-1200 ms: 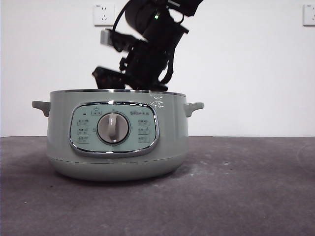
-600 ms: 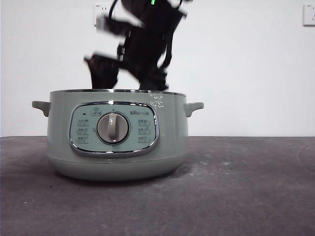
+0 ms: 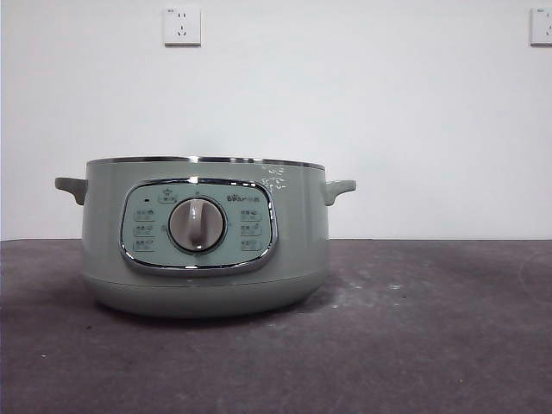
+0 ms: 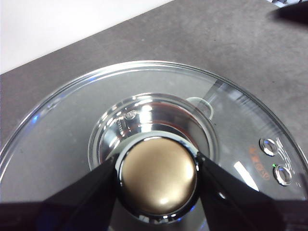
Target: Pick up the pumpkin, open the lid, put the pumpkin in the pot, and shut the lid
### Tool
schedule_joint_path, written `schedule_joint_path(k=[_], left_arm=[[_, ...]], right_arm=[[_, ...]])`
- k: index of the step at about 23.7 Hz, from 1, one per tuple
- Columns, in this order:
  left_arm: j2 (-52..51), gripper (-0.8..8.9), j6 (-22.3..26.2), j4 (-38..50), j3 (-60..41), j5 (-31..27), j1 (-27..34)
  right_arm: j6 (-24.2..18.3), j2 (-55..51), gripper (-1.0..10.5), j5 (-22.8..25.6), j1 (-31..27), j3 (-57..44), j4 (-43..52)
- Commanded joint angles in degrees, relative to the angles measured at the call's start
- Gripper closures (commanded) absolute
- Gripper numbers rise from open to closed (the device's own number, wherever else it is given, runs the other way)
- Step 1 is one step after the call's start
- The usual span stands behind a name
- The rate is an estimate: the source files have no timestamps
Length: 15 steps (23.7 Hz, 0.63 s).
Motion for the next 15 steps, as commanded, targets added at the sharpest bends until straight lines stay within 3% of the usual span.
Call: schedule_joint_path(k=[1,15], left_arm=[[2.36,8.22,0.81,3.78,0.57,0.31,-0.63],[17.79,8.22,2.1,9.92,0.57,0.15,-4.46]], right_arm=[[0.76,-2.89,3.2,0.13,0.09,0.09,-1.01],[0.79,-8.72,3.2,0.11,0.09,0.09,-7.04]])
